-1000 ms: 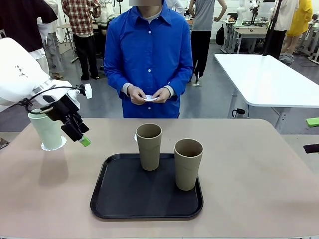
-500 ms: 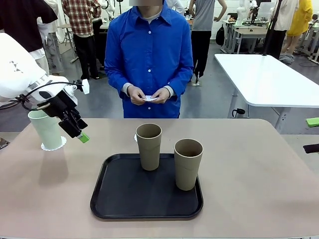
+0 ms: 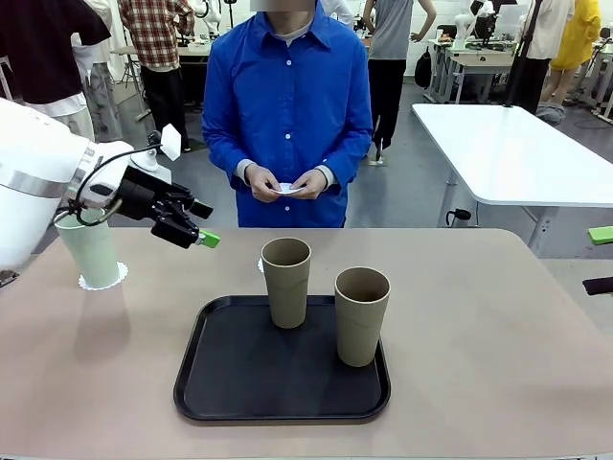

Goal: Place coasters on the table and set cups on them.
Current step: Take one Reusable plastic cup from the Flat Tray and place it on a coaster set by the human.

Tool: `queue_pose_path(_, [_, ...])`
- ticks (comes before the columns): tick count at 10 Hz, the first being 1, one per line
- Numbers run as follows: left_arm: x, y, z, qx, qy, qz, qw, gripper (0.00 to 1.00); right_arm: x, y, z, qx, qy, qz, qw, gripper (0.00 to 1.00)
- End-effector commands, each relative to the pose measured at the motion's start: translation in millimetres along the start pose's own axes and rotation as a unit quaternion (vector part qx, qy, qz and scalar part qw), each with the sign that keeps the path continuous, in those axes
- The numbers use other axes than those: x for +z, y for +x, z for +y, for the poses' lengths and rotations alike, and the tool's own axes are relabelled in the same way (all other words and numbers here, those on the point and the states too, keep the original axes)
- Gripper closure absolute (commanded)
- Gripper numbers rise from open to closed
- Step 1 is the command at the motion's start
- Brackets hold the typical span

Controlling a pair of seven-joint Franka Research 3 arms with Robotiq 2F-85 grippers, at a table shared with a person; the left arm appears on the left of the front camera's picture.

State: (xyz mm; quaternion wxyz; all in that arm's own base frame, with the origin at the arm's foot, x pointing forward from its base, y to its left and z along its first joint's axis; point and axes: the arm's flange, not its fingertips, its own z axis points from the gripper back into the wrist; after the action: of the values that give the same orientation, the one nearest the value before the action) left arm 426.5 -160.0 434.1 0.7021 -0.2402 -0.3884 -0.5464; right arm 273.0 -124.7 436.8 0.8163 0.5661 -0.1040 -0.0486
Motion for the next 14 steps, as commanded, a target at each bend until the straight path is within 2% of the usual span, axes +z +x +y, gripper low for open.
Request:
queue_pose_path(1, [-16, -44, -3, -0.019, -0.068, -0.112, 0.991, 0.0, 0, 2, 0, 0.008, 0.011, -0.004, 1.0, 0.0])
queue_pose_path(4, [-22, -79, 6, 0.014, -0.117, -0.18, 0.977, 0.0, 0, 2, 0, 0.008, 0.011, -0.004, 1.0, 0.0])
queue_pose_path(8, [-49, -101, 6, 0.016, -0.134, -0.155, 0.979, 0.0, 0, 2, 0, 0.008, 0.011, -0.004, 1.0, 0.0])
queue_pose_path(9, [-49, -96, 2, 0.018, -0.112, -0.129, 0.985, 0.0, 0, 2, 0, 0.008, 0.011, -0.004, 1.0, 0.0])
queue_pose_path(10, [-43, -104, 4, 0.04, -0.136, -0.167, 0.976, 0.0, 0, 2, 0, 0.008, 0.011, -0.004, 1.0, 0.0])
queue_pose_path(12, [-43, -104, 4, 0.04, -0.136, -0.167, 0.976, 0.0, 0, 2, 0, 0.008, 0.011, -0.004, 1.0, 0.0])
queue_pose_path(13, [-48, -103, 4, 0.037, -0.131, -0.154, 0.979, 0.0, 0, 2, 0, 0.008, 0.011, -0.004, 1.0, 0.0])
queue_pose_path(14, [-66, -101, 7, -0.002, -0.164, -0.126, 0.978, 0.0, 0, 2, 0, 0.008, 0.011, -0.004, 1.0, 0.0])
